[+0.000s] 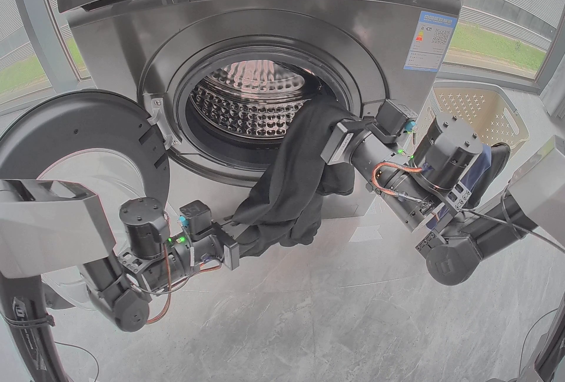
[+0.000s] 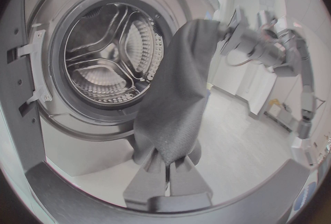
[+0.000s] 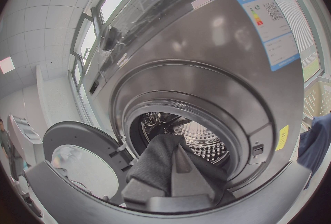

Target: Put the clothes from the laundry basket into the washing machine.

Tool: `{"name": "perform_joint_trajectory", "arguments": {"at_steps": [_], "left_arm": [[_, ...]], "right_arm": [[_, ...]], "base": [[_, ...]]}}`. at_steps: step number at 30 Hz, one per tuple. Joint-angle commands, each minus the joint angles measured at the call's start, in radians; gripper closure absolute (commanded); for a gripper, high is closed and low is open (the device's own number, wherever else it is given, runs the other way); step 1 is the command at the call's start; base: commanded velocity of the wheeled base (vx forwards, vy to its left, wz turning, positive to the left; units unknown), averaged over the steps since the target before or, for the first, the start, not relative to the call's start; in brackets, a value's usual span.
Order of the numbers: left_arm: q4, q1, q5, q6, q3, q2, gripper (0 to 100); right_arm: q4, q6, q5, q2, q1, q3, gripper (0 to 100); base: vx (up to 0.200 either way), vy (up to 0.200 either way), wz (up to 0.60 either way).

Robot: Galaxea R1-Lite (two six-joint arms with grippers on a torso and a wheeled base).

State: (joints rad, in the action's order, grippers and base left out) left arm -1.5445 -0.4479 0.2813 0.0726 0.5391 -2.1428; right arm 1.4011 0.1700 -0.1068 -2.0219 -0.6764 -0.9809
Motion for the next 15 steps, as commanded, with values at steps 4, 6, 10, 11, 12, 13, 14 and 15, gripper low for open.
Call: {"name": "perform_joint_trajectory", "arguments": {"at_steps": [4,6,10,11,12,13,14,15], "left_arm": [[0.0,0.017,0.15,-0.017,-0.156,0.205,100],[0.0,0.014,0.156,-0.02,-0.156,0.222,100],[0.0,0.02,0.171,-0.06,-0.156,0.25,100],[0.0,0.021,0.174,-0.068,-0.157,0.256,100],[0.0,0.021,0.176,-0.074,-0.157,0.259,100],[0.0,0.023,0.176,-0.077,-0.154,0.261,100],[-0.002,0.023,0.176,-0.082,-0.15,0.262,100],[0.0,0.024,0.174,-0.083,-0.148,0.261,100]], "right_arm": [[0.068,-0.01,0.009,-0.07,0.052,0.105,100],[0.076,-0.012,0.013,-0.083,0.051,0.117,100],[0.085,-0.015,0.033,-0.146,0.04,0.129,100],[0.085,-0.02,0.036,-0.158,0.038,0.125,100],[0.087,-0.023,0.036,-0.164,0.037,0.123,100],[0.088,-0.023,0.036,-0.167,0.035,0.12,100],[0.096,-0.024,0.036,-0.169,0.032,0.116,100],[0.104,-0.024,0.038,-0.169,0.029,0.113,100]], "base": [[0.0,0.0,0.0],[0.0,0.0,0.0],[0.0,0.0,0.0],[0.0,0.0,0.0],[0.0,0.0,0.0],[0.0,0.0,0.0],[0.0,0.0,0.0],[0.0,0.0,0.0]]}}
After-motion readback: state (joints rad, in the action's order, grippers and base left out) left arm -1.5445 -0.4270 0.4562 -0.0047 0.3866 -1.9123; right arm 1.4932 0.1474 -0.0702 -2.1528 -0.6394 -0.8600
